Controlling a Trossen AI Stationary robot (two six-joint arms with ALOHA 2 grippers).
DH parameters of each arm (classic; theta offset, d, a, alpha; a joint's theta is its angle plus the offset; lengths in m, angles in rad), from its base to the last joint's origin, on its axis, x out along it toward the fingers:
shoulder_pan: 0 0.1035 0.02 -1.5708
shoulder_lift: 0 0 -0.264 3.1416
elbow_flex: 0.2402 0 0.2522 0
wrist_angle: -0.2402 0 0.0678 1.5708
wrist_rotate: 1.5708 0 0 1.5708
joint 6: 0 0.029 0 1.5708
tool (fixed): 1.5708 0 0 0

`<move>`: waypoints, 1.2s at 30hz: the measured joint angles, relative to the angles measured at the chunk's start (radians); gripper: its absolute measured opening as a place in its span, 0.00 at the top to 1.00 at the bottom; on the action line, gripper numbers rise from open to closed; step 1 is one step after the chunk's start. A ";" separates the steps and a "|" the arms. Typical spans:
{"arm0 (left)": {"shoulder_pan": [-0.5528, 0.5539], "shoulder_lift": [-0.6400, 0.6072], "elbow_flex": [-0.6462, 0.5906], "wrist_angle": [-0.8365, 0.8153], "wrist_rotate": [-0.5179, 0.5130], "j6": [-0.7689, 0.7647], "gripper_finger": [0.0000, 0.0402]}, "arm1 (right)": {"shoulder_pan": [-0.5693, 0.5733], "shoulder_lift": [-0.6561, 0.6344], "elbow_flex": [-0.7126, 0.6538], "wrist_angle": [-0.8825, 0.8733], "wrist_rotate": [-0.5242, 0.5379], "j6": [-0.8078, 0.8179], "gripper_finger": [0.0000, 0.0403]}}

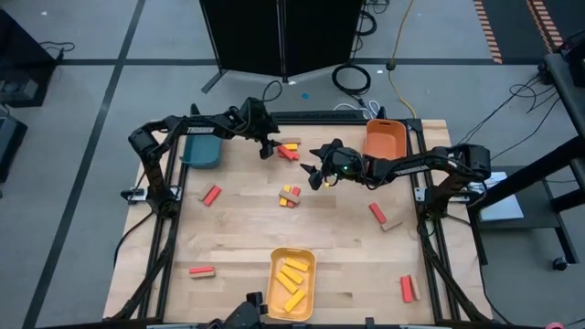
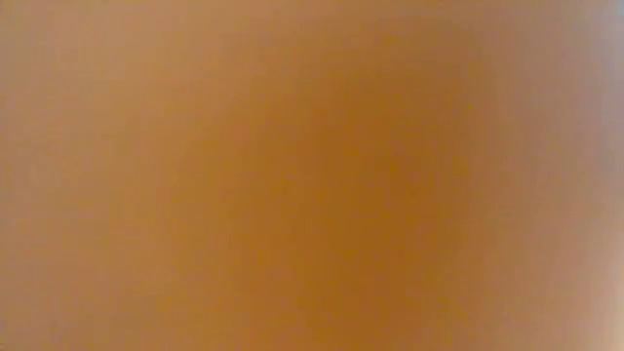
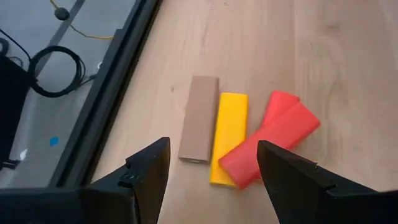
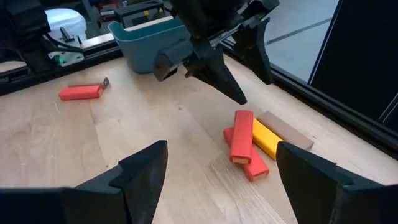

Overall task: Sort blocks
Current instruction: Put the red block into the orange bin

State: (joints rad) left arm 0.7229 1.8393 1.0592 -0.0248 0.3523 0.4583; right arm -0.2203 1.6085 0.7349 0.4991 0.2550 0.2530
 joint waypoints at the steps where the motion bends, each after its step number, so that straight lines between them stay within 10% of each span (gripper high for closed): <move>1: 0.000 0.000 0.000 0.000 0.000 0.000 0.41 | 0.000 0.001 0.000 0.000 0.000 0.000 0.34; 36: -0.090 -0.061 -0.001 -0.091 -0.079 0.055 0.41 | 0.013 0.002 0.000 0.006 -0.026 0.023 0.34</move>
State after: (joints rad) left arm 0.6333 1.7787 1.0584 -0.1155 0.2737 0.5129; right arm -0.2073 1.6104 0.7349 0.5049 0.2295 0.2760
